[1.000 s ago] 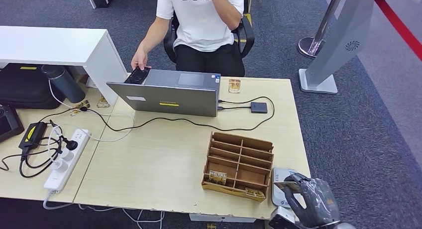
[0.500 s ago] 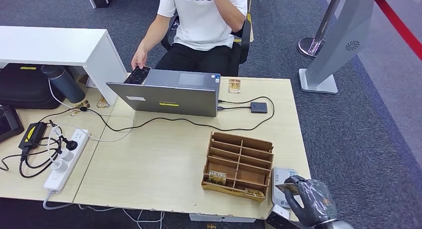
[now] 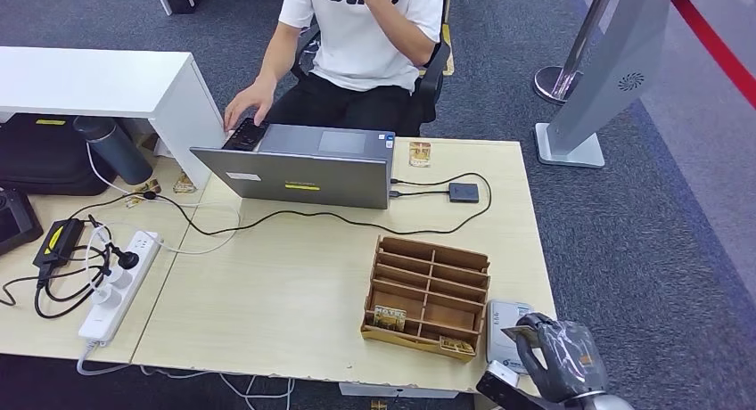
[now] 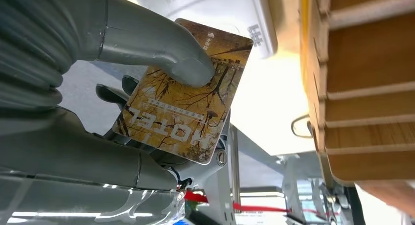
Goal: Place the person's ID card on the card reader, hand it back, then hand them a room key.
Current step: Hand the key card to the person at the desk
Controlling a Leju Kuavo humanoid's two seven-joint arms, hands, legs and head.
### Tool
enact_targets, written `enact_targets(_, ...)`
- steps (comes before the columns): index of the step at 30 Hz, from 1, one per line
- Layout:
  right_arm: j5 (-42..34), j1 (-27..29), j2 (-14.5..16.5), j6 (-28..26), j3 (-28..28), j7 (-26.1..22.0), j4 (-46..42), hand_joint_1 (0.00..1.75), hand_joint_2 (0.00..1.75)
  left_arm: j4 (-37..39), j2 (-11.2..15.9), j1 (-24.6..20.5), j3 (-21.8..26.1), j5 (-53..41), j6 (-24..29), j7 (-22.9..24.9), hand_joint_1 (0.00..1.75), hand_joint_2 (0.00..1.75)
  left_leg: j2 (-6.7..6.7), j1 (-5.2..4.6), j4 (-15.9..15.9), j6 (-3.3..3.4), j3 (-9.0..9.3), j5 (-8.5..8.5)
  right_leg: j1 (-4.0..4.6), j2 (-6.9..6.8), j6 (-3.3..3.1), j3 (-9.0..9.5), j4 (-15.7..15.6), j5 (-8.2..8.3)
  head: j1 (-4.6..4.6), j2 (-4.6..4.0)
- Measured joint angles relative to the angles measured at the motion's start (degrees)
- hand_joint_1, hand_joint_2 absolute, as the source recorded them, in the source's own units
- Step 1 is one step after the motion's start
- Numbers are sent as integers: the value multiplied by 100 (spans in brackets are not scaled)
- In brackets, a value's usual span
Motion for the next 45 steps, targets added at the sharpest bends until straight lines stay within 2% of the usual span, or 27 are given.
enact_targets(10,-11,-307,0,348,118,121,416,175,175,5,2,-59,0,-7,-45,54,0,175,2,0,0,0,8,0,0,3,0,7,0,0,0,0)
enact_targets(14,-12,-350,4,195,149,40,495,175,175,18,2,-65,0,-4,-49,55,0,175,3,0,0,0,12,0,0,3,0,12,0,0,0,0)
enact_targets(17,54,-306,10,-145,153,-69,495,175,175,20,-1,-66,0,9,-12,49,0,175,2,-2,0,0,12,0,-1,3,0,12,0,0,1,0)
enact_targets(22,398,-114,14,-747,5,-127,59,175,175,20,-27,-68,0,42,54,14,0,175,2,-3,0,0,11,0,-1,3,0,11,0,0,0,0)
enact_targets(27,729,2,38,-841,-219,-132,-573,175,175,20,-79,-75,0,47,57,-11,0,175,3,-2,0,0,10,0,0,4,0,9,0,0,-1,0)
enact_targets(31,430,-124,231,-806,-284,-492,-968,175,175,26,-86,-88,0,-14,49,50,0,175,8,0,-1,-1,9,0,1,7,0,10,2,0,1,0)
enact_targets(34,-34,-666,514,-378,-165,-703,-1032,175,175,87,-69,-129,0,-245,-107,258,0,175,30,2,-2,-5,13,4,1,27,-10,6,8,8,1,0)
enact_targets(38,-628,-1782,950,335,223,-751,-848,175,175,270,-2,-224,1,-603,-429,526,0,175,49,4,-1,-12,17,15,2,42,-16,0,15,21,1,0)
enact_targets(45,-1244,-3614,1609,1212,778,-277,-138,175,175,626,78,-342,1,-1025,-823,838,0,175,33,7,-1,-16,14,26,2,37,-13,-2,23,25,2,0)
